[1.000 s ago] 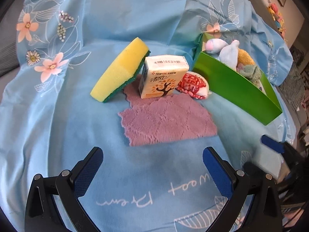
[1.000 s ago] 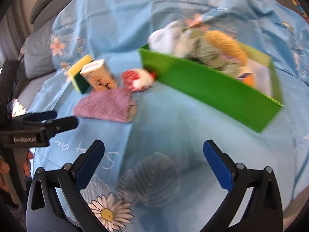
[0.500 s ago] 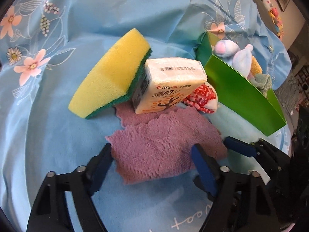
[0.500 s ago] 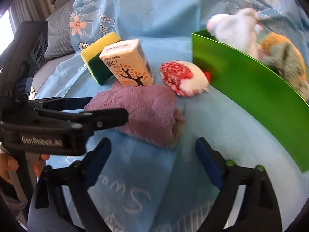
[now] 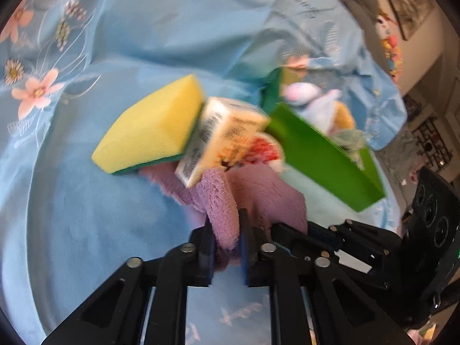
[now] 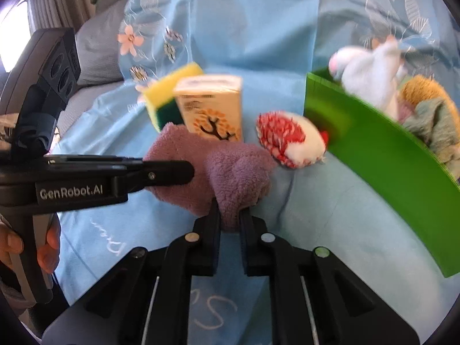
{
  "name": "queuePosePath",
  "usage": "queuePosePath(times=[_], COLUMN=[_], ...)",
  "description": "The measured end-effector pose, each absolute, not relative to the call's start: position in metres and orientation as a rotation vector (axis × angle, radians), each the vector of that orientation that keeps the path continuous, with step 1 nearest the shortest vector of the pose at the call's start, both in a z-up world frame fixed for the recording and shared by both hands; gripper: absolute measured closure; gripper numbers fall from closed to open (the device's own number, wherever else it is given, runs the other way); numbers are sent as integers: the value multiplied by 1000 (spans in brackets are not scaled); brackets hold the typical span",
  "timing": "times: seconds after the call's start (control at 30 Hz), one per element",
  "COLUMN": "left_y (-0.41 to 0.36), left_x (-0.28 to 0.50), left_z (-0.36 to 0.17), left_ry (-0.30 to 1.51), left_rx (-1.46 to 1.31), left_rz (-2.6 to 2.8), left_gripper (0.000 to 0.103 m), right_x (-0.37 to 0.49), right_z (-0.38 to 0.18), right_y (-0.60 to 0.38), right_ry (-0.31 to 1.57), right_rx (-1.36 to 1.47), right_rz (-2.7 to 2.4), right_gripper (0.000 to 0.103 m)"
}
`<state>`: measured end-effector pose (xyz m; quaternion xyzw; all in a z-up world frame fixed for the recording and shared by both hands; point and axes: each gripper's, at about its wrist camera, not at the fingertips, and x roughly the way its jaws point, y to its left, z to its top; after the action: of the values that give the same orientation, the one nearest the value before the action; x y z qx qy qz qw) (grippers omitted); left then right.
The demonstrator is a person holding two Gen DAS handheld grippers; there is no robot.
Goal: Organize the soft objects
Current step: 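Grasp the pink cloth with the left tool, then lift the pink cloth with the left tool toward the green box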
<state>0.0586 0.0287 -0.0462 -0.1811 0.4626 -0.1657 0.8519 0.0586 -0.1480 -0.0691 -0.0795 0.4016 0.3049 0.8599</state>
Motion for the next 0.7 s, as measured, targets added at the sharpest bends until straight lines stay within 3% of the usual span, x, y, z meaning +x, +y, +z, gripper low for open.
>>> queuePosePath(times=[0.33,0.7], left_y=[3,-27], left_x=[34,19], left_z=[30,78], left_ry=[823,750], left_rx=[-346,-270], left_rz=[-440,-474], left_gripper=[93,93], right_x=[21,-8], right_z=[0,47], right_y=[-180,-214], right_ry=[669,543], right_rx=[-115,-99], right_rz=[639,582], right_gripper=[93,93])
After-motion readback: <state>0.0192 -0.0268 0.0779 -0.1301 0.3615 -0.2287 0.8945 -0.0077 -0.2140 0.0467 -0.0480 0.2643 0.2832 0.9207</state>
